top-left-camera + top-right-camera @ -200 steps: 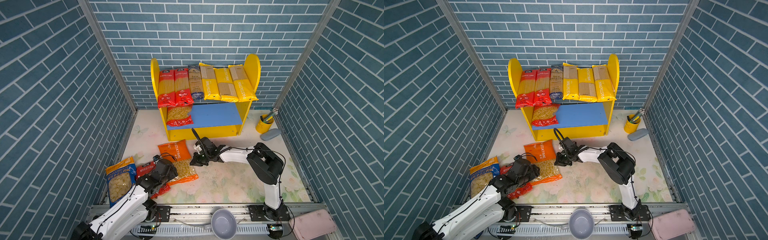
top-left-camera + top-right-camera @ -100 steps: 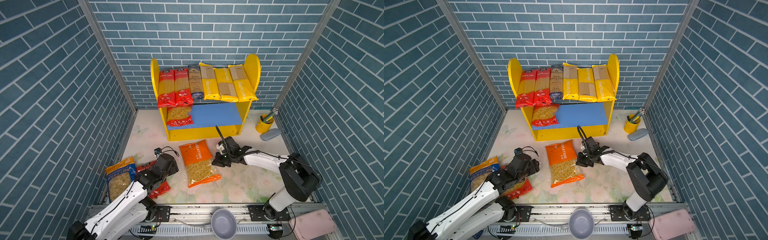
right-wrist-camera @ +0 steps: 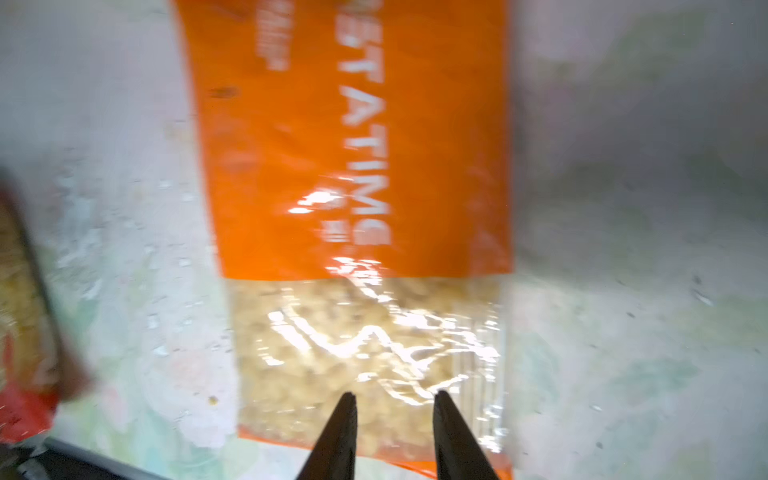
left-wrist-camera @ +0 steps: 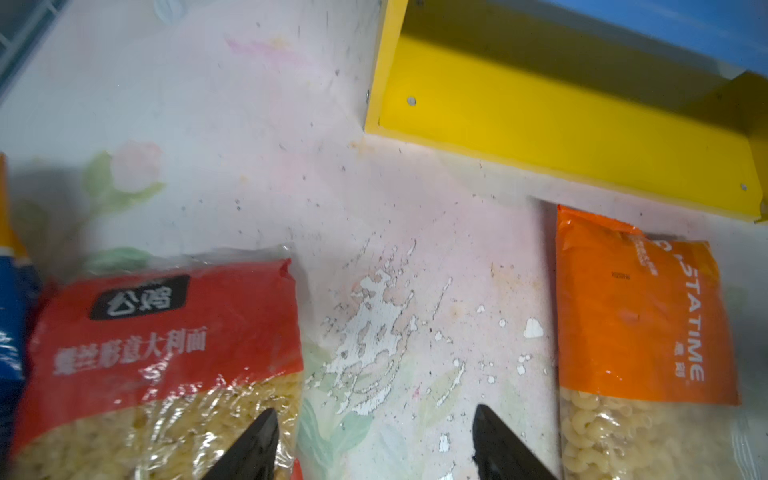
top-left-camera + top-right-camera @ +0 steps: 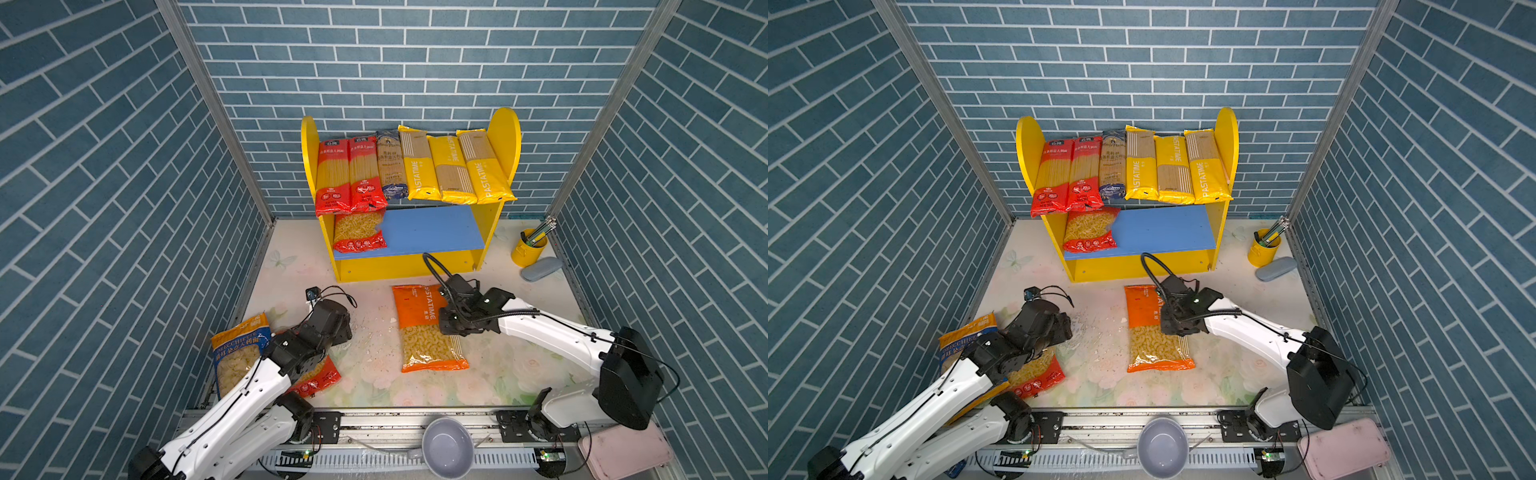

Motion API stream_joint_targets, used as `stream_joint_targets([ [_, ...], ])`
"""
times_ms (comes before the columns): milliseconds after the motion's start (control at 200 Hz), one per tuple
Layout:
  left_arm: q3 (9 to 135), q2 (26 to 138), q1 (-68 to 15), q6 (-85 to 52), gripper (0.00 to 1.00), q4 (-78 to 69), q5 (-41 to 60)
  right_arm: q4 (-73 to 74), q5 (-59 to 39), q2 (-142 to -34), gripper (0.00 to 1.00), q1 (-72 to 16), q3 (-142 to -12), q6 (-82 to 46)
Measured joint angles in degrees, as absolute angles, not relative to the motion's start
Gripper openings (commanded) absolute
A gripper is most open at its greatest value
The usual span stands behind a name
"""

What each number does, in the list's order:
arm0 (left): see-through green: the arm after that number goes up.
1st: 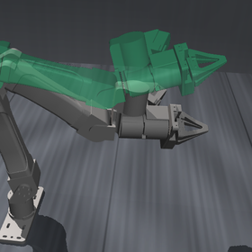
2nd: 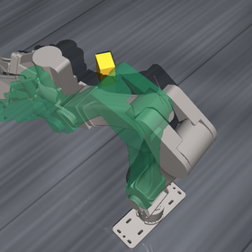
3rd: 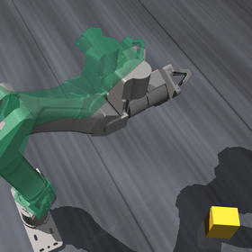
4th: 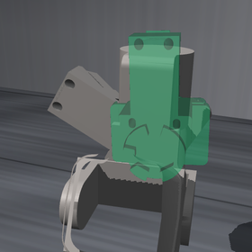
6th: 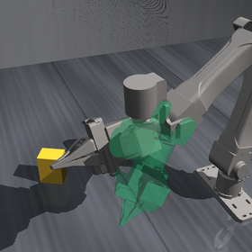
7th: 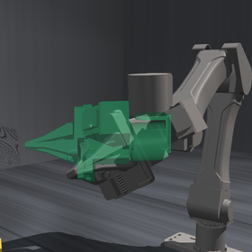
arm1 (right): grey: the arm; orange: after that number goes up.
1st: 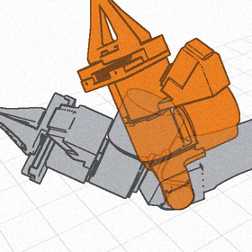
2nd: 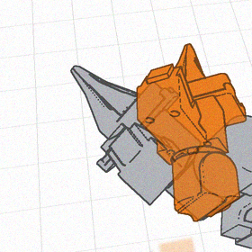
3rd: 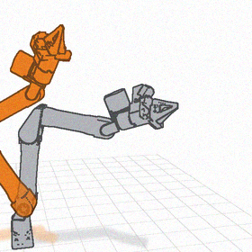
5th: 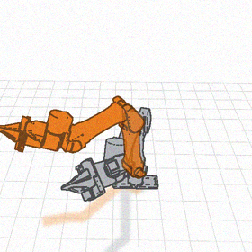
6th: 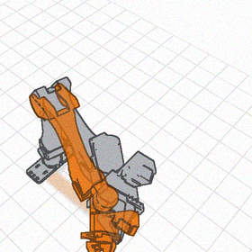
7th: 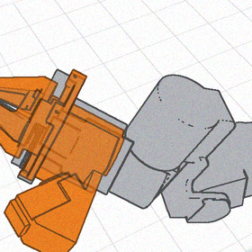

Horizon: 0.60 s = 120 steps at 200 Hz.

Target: Place and organize the pasta boxes and bags onto the shelf

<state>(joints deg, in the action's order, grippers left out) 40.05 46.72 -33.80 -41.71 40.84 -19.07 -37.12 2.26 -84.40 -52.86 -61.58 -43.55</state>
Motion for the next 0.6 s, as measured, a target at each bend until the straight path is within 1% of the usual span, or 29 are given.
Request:
stream_joint_targets([
  [115, 43.7, 46.8, -30.9, -38.6, 0.77, 42.2, -20.4, -35.7, 1.5, -92.0, 0.33, -61.0, -70.2, -42.2],
  [195, 43.4, 44.6, -26.2, -37.3, 0.78, 43.3, -20.1, -33.5, -2.7, -98.6, 0.36, -64.5, -75.9, -41.0],
  [240, 43.1, 42.8, -22.8, -36.7, 0.79, 44.0, -19.4, -31.4, -6.8, -102.4, 0.38, -65.8, -78.7, -40.9],
  [325, 43.2, 40.8, -16.3, -35.2, 0.81, 44.6, -17.7, -27.0, -14.6, -108.4, 0.40, -66.4, -82.5, -42.0],
  [375, 44.1, 40.8, -13.9, -34.1, 0.82, 45.4, -17.2, -24.3, -19.1, -112.4, 0.41, -66.5, -84.7, -43.3],
  [470, 46.7, 42.6, -12.9, -32.2, 0.82, 46.2, -16.5, -21.6, -24.7, -118.1, 0.42, -66.9, -88.1, -44.9],
  [600, 47.9, 43.5, -12.6, -30.8, 0.82, 46.1, -15.6, -19.4, -30.3, -123.0, 0.42, -67.3, -90.7, -47.3],
])
